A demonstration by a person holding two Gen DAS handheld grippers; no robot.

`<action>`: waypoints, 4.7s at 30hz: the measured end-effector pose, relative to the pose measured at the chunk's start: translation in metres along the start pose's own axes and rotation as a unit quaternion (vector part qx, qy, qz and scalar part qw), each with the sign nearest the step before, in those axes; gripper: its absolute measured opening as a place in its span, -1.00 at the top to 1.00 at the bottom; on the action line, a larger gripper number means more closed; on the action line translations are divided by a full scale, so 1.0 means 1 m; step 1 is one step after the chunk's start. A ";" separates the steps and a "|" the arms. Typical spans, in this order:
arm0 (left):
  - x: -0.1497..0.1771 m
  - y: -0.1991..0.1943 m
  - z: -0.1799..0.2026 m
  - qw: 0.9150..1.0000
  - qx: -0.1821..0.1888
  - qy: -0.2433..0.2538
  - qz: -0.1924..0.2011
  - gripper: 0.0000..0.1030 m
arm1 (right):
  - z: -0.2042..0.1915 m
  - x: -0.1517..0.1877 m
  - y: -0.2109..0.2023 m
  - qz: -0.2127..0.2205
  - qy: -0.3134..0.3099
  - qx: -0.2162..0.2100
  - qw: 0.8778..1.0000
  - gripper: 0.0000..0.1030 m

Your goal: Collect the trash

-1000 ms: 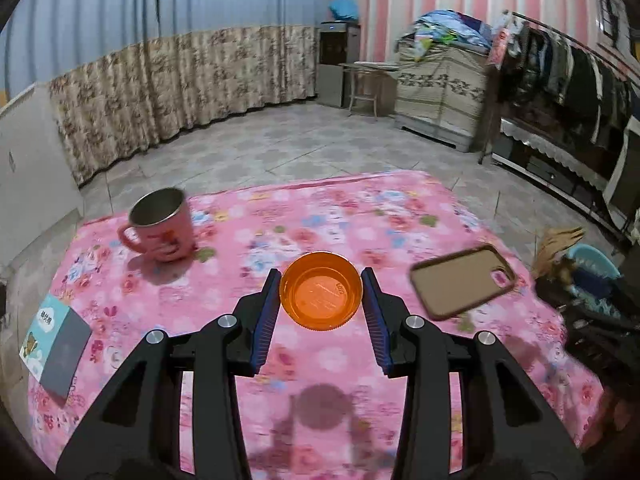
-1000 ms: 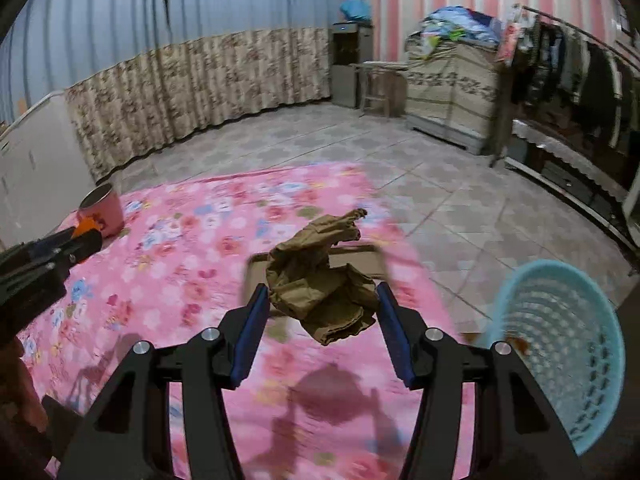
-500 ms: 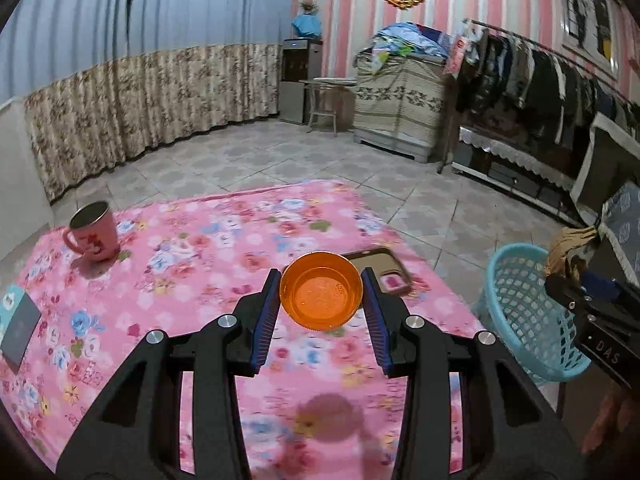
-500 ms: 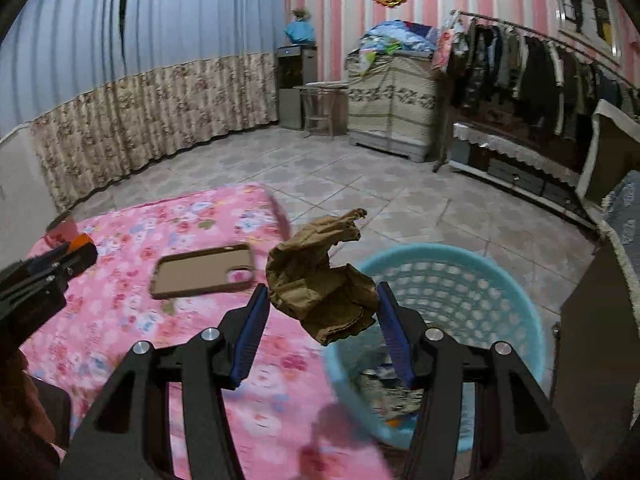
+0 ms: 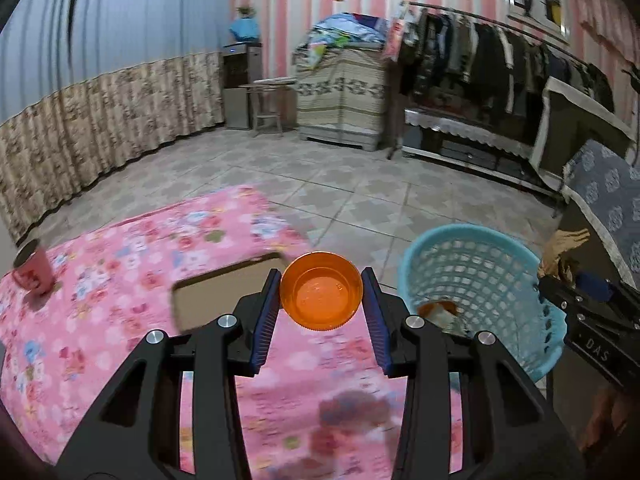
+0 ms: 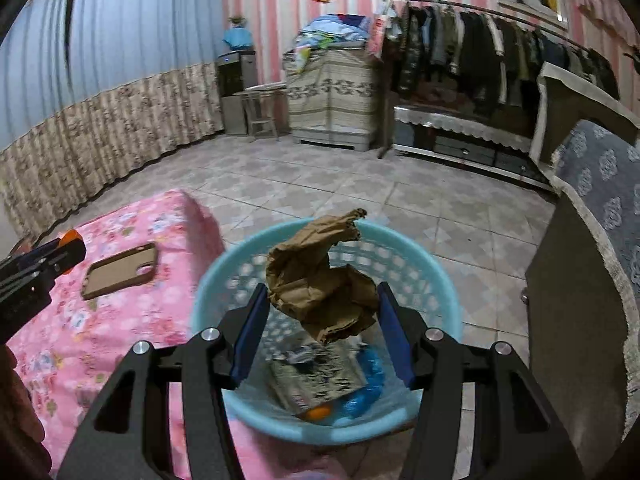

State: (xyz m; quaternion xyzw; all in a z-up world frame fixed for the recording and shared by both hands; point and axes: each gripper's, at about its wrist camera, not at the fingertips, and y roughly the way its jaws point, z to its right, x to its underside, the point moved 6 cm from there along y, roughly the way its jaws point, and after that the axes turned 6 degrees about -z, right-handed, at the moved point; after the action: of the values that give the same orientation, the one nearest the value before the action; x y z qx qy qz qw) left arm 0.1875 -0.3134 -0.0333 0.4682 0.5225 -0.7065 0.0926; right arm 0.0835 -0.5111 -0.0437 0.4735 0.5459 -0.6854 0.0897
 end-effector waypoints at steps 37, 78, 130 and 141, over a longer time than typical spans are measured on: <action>-0.026 0.004 0.019 0.999 -0.026 0.013 0.016 -0.82 | 0.018 0.006 0.028 -0.033 0.031 -0.007 0.999 -0.06; 0.086 -0.195 -0.171 0.969 -0.208 -0.109 0.070 -0.90 | -0.184 0.043 -0.105 0.075 -0.096 -0.176 0.977 -0.80; 0.160 -0.203 -0.180 0.951 -0.263 -0.134 0.091 -0.90 | -0.218 0.101 -0.119 0.112 -0.158 -0.175 0.965 -0.92; 0.160 -0.202 -0.174 0.952 -0.263 -0.128 0.090 -0.90 | -0.217 0.100 -0.117 0.109 -0.153 -0.178 0.966 -0.92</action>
State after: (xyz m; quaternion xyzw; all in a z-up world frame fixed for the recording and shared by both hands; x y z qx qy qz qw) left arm 0.0735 -0.0237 -0.0261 0.3778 0.6293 -0.5870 0.3415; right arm 0.0746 -0.2455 -0.0314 0.3963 0.5837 -0.6274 0.3295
